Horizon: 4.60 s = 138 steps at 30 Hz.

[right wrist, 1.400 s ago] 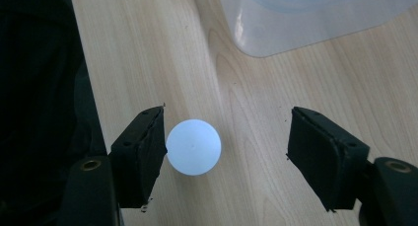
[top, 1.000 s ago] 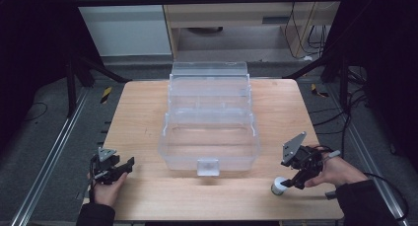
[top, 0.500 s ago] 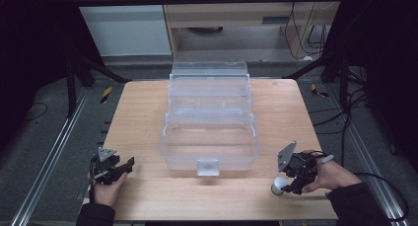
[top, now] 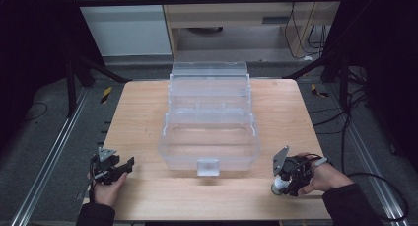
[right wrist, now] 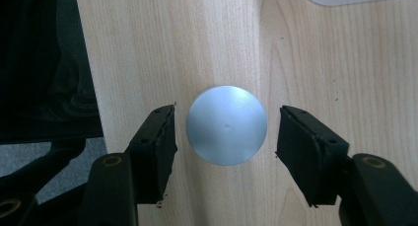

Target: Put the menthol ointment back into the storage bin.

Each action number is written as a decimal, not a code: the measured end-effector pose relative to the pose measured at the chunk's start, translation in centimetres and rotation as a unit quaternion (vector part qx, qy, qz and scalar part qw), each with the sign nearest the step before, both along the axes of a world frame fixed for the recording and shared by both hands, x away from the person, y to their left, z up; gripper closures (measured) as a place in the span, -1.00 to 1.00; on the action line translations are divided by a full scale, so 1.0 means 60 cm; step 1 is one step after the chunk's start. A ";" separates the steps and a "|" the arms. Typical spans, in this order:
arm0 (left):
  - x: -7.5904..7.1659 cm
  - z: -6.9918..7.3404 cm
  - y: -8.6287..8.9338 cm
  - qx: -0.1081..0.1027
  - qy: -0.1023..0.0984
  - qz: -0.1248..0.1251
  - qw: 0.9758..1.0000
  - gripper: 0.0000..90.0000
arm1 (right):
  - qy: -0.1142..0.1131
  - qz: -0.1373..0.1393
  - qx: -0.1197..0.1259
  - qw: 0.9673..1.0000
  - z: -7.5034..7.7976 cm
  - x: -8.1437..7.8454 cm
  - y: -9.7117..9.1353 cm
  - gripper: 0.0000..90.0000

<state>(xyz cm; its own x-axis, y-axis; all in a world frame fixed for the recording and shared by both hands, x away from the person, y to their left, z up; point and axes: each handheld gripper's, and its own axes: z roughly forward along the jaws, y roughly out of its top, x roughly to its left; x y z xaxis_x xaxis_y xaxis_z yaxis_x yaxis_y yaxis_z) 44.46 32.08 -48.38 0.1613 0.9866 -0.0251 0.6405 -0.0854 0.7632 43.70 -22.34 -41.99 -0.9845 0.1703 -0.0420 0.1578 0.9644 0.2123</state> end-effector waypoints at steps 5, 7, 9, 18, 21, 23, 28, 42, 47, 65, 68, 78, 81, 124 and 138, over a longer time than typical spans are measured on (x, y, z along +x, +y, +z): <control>0.000 0.000 0.000 0.000 0.001 0.000 1.000 -0.09 | 0.003 0.002 -0.011 1.000 -0.011 0.001 0.003 -0.07; 0.000 0.000 0.000 0.001 0.001 0.000 1.000 -0.09 | 0.006 0.001 -0.011 1.000 -0.014 0.001 0.004 -0.04; 0.000 0.000 0.000 0.001 0.001 0.000 1.000 -0.09 | 0.007 -0.001 -0.012 1.000 -0.016 0.001 0.006 -0.03; 0.000 0.000 0.000 0.001 0.001 0.001 1.000 -0.09 | 0.012 0.002 -0.026 1.000 -0.023 0.005 0.012 0.07; 0.000 0.000 0.000 0.001 0.001 0.001 1.000 -0.09 | 0.010 0.002 -0.027 1.000 -0.023 0.005 0.012 0.10; 0.000 0.000 0.000 0.002 0.001 0.001 1.000 -0.09 | 0.013 -0.001 -0.028 1.000 -0.023 0.006 0.013 0.11; 0.000 0.000 0.000 0.002 0.001 0.001 1.000 -0.09 | 0.013 -0.009 -0.032 0.999 -0.023 0.007 0.014 0.12; 0.001 -0.001 -0.002 0.001 0.005 -0.002 1.000 -0.05 | 0.003 -0.037 -0.012 0.999 0.018 0.017 0.013 0.12; 0.002 -0.001 -0.002 -0.004 0.009 -0.007 1.000 0.08 | 0.001 -0.060 0.007 0.998 0.042 0.025 0.012 0.12; 0.002 -0.002 -0.002 0.002 0.009 -0.009 1.000 0.05 | 0.002 -0.095 0.027 0.995 0.083 0.037 0.018 0.12; 0.002 -0.002 -0.003 0.002 0.009 -0.010 1.000 0.04 | -0.002 -0.096 0.031 0.995 0.090 0.038 0.021 0.12; 0.003 -0.004 -0.004 0.003 0.012 -0.015 1.000 0.02 | 0.001 -0.103 0.035 0.994 0.108 0.042 0.026 0.12; 0.003 -0.004 -0.005 0.003 0.013 -0.015 1.000 0.01 | 0.003 -0.104 0.037 0.994 0.118 0.044 0.028 0.12; 0.005 -0.006 -0.007 0.009 0.018 -0.019 1.000 -0.01 | -0.003 -0.107 0.044 0.993 0.199 0.099 0.095 0.12; 0.005 -0.005 -0.007 0.008 0.016 -0.019 1.000 0.00 | -0.002 -0.102 0.049 0.994 0.183 0.129 0.121 0.12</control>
